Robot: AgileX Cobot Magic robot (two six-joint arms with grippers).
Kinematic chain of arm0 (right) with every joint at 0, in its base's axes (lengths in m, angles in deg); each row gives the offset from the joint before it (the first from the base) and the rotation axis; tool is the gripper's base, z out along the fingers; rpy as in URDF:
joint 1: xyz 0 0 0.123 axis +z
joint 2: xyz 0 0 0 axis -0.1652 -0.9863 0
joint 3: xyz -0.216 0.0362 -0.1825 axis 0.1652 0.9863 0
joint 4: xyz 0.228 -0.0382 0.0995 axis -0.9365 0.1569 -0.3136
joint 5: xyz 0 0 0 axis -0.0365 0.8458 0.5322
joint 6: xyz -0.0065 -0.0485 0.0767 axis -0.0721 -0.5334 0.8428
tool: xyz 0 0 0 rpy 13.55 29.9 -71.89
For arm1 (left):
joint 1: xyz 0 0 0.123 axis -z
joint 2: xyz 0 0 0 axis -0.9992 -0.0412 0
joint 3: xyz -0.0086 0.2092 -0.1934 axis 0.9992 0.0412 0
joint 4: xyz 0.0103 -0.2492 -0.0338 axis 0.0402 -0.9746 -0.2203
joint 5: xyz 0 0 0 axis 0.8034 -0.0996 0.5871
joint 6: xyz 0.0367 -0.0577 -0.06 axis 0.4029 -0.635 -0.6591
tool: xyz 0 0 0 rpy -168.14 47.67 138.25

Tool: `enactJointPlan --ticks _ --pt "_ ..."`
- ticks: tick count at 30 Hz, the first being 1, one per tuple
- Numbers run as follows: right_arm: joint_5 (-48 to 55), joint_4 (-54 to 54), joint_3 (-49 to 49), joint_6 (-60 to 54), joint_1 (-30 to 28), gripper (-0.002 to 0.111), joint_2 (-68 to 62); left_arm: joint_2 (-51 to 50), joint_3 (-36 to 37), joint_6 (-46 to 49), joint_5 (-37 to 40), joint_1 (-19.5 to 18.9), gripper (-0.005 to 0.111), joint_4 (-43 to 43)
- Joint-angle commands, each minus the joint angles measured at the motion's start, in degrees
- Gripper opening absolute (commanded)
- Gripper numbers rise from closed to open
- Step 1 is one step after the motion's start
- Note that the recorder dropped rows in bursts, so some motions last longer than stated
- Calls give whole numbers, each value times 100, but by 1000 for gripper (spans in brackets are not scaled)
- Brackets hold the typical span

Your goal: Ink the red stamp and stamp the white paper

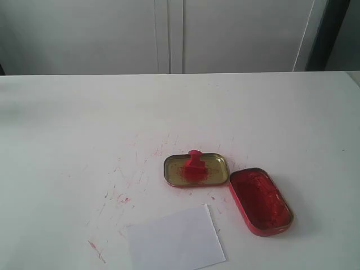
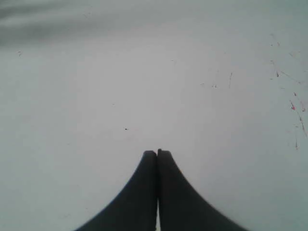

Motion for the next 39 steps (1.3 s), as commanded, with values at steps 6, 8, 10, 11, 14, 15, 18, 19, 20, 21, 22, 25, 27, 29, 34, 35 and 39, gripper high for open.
enactJointPlan --ticks 6,8,10,11,14,15,18,19,20,21,22,25,27,29,34,35,39 --pt "-49 14 25 5 20 0 25 26 21 -13 -4 -15 0 -57" --pt "-49 14 25 5 20 0 25 26 21 -13 -4 -15 0 -57" --pt "-115 14 25 5 20 0 25 26 21 -13 -4 -15 0 -57" --pt "-166 14 25 5 20 0 25 26 21 -13 -4 -15 0 -57" --pt "-423 14 25 5 20 0 25 26 21 -13 -4 -15 0 -57" --pt "-688 14 25 5 20 0 25 26 21 -13 -4 -15 0 -57" --pt "-1358 14 25 5 20 0 25 26 21 -13 -4 -15 0 -57" --pt "-1738 14 25 5 20 0 25 26 21 -13 -4 -15 0 -57" --pt "-1875 14 25 5 20 0 25 26 21 -13 -4 -15 0 -57" --pt "-2243 14 25 5 20 0 25 26 21 -13 -4 -15 0 -57" --pt "-2493 14 25 5 20 0 25 26 21 -13 -4 -15 0 -57" --pt "-2968 14 25 5 20 0 25 26 21 -13 -4 -15 0 -57" --pt "-3119 14 25 5 20 0 25 26 21 -13 -4 -15 0 -57" --pt "-3307 14 25 5 20 0 25 26 21 -13 -4 -15 0 -57" --pt "-3405 14 25 5 20 0 25 26 21 -13 -4 -15 0 -57" --pt "-3393 14 25 5 20 0 25 26 21 -13 -4 -15 0 -57" --pt "-3381 14 25 5 20 0 25 26 21 -13 -4 -15 0 -57"
